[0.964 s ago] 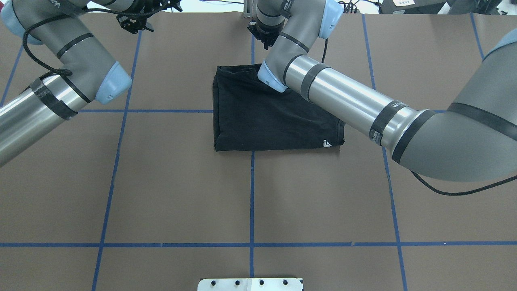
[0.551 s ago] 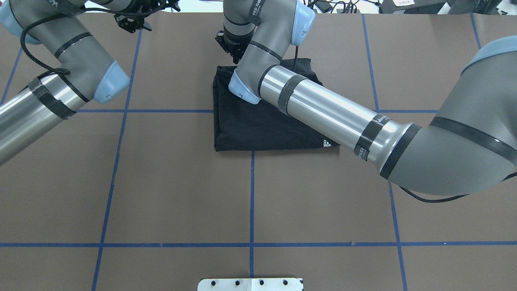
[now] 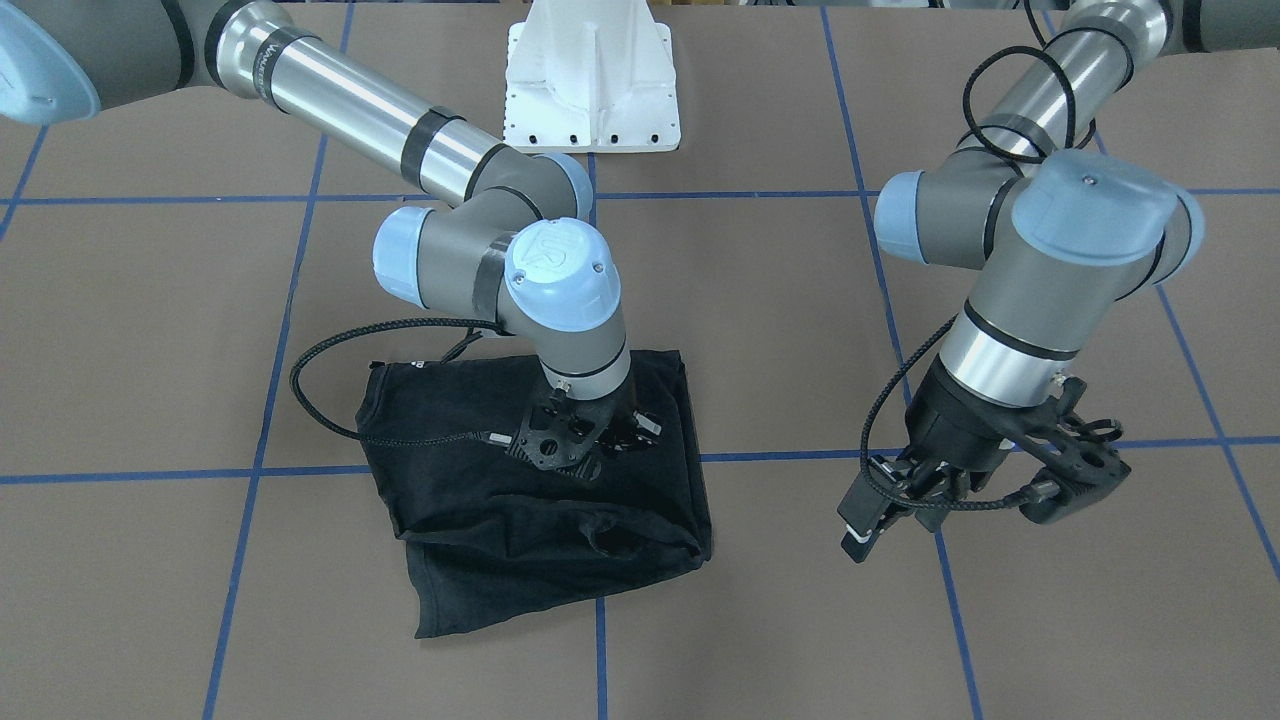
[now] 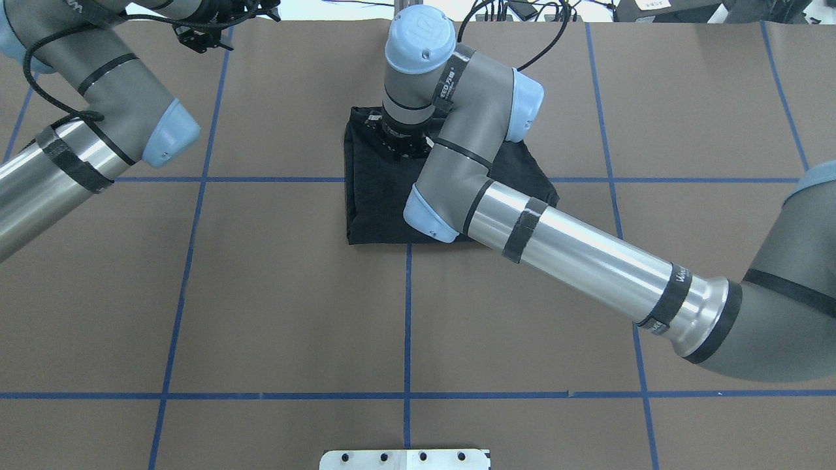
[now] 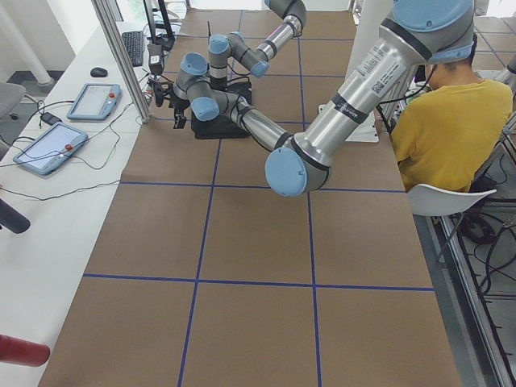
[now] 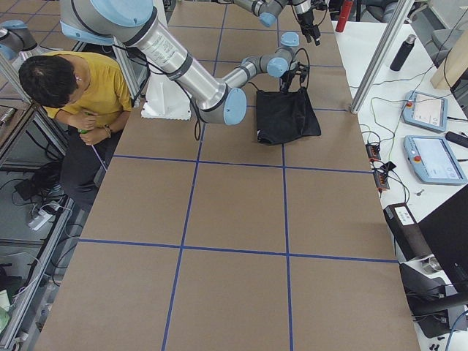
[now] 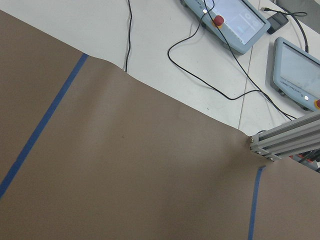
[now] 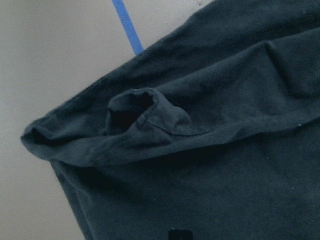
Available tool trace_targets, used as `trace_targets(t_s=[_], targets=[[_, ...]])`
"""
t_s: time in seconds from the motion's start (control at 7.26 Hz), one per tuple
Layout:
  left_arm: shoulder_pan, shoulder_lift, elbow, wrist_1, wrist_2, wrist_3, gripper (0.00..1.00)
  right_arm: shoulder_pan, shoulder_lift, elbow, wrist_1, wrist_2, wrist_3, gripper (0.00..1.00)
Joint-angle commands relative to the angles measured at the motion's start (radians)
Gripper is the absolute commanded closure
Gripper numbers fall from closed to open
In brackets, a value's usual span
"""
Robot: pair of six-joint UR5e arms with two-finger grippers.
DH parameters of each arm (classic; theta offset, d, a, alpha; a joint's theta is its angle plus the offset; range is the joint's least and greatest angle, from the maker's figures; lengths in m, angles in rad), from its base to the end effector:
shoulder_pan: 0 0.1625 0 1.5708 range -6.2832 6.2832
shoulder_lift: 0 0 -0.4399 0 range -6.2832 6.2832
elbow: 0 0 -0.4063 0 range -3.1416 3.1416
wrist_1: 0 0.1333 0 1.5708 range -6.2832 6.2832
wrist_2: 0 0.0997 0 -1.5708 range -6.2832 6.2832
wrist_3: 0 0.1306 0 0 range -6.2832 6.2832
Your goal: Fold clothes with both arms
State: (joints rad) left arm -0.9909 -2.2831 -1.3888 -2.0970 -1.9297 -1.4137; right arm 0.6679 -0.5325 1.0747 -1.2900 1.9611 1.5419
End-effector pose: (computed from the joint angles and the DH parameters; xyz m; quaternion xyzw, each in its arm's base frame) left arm 0.3617 -0.7117 0.2633 0.1398 0.5002 -0.2619 0.8135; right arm -0.6418 -0.6127 0.1852 -0.0331 -0.4295 0.2088 0.8780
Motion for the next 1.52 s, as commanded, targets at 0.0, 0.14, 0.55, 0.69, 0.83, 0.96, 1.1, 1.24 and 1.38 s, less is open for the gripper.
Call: trace_targets(t_s=[0.0,0.14,0.55,0.69,0.83,0.96,1.1,1.24,1.38], targets=[[-0.002,0.001,-0.001,0.000,0.000,0.004,0.00,0.005,0.014,-0.065,0.012,-0.050,-0.009,1.00],[-0.002,0.002,-0.001,0.000,0.000,0.004,0.00,0.024,0.120,-0.217,0.024,-0.072,-0.014,1.00],[-0.003,0.002,-0.003,0.000,0.002,0.002,0.00,0.071,0.309,-0.611,0.305,-0.091,-0.006,1.00],[-0.003,0.002,-0.012,0.000,0.000,-0.001,0.00,0.067,0.324,-0.654,0.358,-0.132,-0.006,1.00],[-0.003,0.002,-0.013,0.000,0.002,-0.001,0.00,0.067,0.344,-0.704,0.418,-0.142,0.001,1.00],[-0.005,0.004,-0.018,0.002,0.002,0.001,0.00,0.077,0.371,-0.705,0.417,-0.128,0.012,1.00],[-0.012,0.031,-0.032,0.000,-0.011,0.019,0.00,0.109,0.384,-0.700,0.410,-0.034,0.030,1.00],[-0.037,0.075,-0.073,0.000,-0.043,0.113,0.00,0.148,0.378,-0.690,0.375,0.087,0.030,1.00],[-0.064,0.167,-0.148,0.000,-0.081,0.245,0.00,0.229,0.362,-0.623,0.272,0.172,0.020,1.00]])
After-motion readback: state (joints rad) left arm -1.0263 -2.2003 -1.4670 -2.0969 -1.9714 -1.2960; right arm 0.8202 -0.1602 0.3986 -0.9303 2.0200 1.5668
